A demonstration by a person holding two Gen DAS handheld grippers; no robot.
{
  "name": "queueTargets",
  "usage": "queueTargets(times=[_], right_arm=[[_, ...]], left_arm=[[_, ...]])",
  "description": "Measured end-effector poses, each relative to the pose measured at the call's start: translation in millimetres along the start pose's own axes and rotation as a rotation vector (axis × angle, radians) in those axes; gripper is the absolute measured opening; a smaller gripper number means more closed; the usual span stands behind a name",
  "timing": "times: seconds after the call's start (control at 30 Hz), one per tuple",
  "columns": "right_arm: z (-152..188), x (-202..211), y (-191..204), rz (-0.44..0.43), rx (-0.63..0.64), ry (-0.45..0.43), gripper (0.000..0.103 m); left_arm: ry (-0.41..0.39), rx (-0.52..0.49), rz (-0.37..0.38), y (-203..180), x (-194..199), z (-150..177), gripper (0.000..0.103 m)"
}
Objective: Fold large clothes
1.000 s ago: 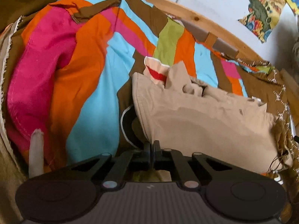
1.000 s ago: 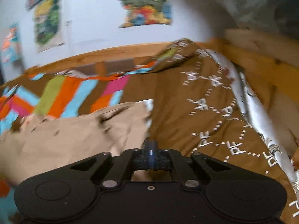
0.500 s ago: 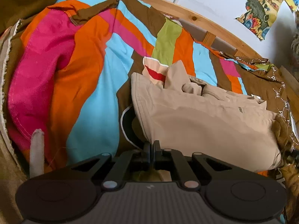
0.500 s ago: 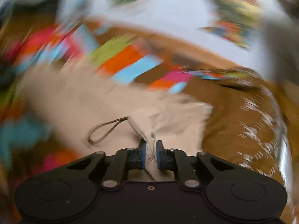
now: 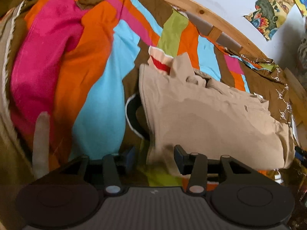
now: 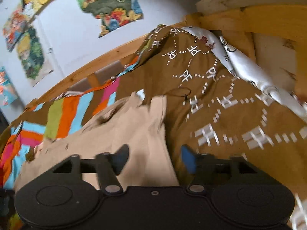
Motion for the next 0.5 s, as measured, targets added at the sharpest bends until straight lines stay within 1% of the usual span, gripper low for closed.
queueTargets(times=[0.03,0.07,0.1,0.13,0.17,0.2,0.23,0.27,0.3,0.37,0.43,0.47,0.5], right_arm=[[10.4,7.0,0.3,-0.012,-0.001,0.000,0.067],[16.6,10.3,0.5,-0.022,-0.001,-0.007,0.066],[19.6,9.8,1.1,-0.016,0.011,-0.017,0.063],[22.6,7.9,2.6,-0.004,0.027,-0.026,0.062],[23.0,3.1,5.8,-0.001,0.032,-0.029,0.055],[22.5,-4.0,8.4,-0.005,0.025,-0.029,0.040],[20.8,-8.5,7.8,0.006,0.016,-0.034,0.025],[17.8,-13.2,6.8,0.025,-0.005,-0.032,0.007],[12.4,-14.8,5.1,0.031,-0.040,-0.044,0.003],[-7.0,2.3,10.4,0.028,-0.115,-0.103,0.002],[-25.8,31.0,19.0,0.019,-0.113,-0.155,0.001],[-30.5,40.5,18.3,0.033,-0.097,-0.160,0.001],[-28.8,43.9,13.5,0.040,-0.080,-0.140,0.000]], left_arm=[[0.016,-0.006,-0.005,-0.5,-1.1,2.9,0.047],[0.031,-0.010,-0.007,-1.5,-2.6,5.9,0.041],[0.045,-0.019,-0.002,-3.9,-5.1,8.8,0.033],[0.051,-0.032,-0.008,-5.4,-7.2,10.3,0.032],[0.043,-0.053,-0.030,-6.4,-9.3,10.5,0.025],[0.034,-0.067,-0.039,-7.5,-10.6,10.4,0.014],[0.019,-0.067,-0.041,-9.0,-10.1,9.7,0.012],[-0.004,-0.058,-0.040,-10.1,-7.5,6.8,0.010],[-0.032,-0.055,-0.039,-11.9,-2.1,3.0,0.009],[-0.116,-0.043,-0.023,-17.2,20.6,-9.1,0.007],[-0.189,-0.006,0.022,-21.6,51.7,-21.4,0.006],[-0.204,0.002,0.022,-21.8,60.9,-24.5,0.006],[-0.201,0.008,0.002,-16.4,63.5,-25.1,0.006]])
Point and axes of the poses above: each gripper's, at about its wrist camera, not at the fingertips, and x roughly against the way its jaws point, y to its left, z to its underside, the point moved 10 cm from there along -x, roughly the way its jaws point, and after that the axes turned 6 degrees about -z, right-handed, at the moved point
